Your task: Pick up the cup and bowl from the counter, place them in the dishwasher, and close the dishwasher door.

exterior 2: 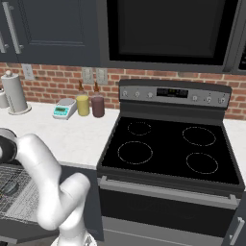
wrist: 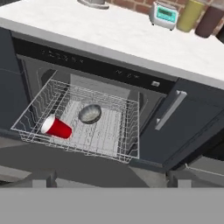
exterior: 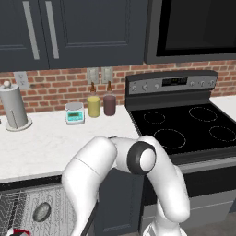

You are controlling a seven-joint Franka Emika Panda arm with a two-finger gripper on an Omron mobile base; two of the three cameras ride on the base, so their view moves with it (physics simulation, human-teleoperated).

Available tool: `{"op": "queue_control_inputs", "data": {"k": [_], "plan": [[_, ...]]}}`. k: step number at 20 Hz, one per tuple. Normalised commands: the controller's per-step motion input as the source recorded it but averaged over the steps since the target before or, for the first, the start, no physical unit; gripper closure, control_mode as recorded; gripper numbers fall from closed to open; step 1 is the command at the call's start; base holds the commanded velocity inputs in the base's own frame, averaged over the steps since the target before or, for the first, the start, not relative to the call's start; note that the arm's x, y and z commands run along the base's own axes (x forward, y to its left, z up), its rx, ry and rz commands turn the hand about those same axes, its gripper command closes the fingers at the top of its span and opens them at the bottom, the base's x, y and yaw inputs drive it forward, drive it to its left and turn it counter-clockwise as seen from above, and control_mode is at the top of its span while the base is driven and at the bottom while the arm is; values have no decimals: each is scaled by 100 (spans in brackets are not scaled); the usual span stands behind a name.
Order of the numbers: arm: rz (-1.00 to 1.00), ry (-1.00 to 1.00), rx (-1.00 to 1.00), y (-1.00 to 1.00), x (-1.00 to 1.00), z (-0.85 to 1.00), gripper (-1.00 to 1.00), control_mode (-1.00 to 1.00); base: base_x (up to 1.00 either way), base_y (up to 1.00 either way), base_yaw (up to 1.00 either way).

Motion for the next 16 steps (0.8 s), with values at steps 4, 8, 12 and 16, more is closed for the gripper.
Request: {"op": "queue_control_inputs", "data": {"k": [4, 8, 12, 16], "plan": [[-2, -18, -2, -34, -3, -63, -100, -100, 0, 0, 0], [0, -31, -2, -19, -15, -66, -100, -100, 0, 0, 0], [0, -44, 0, 0, -28, -63, -100, -100, 0, 0, 0], [0, -44, -2, 0, -25, -61, -100, -100, 0, 0, 0]]}}
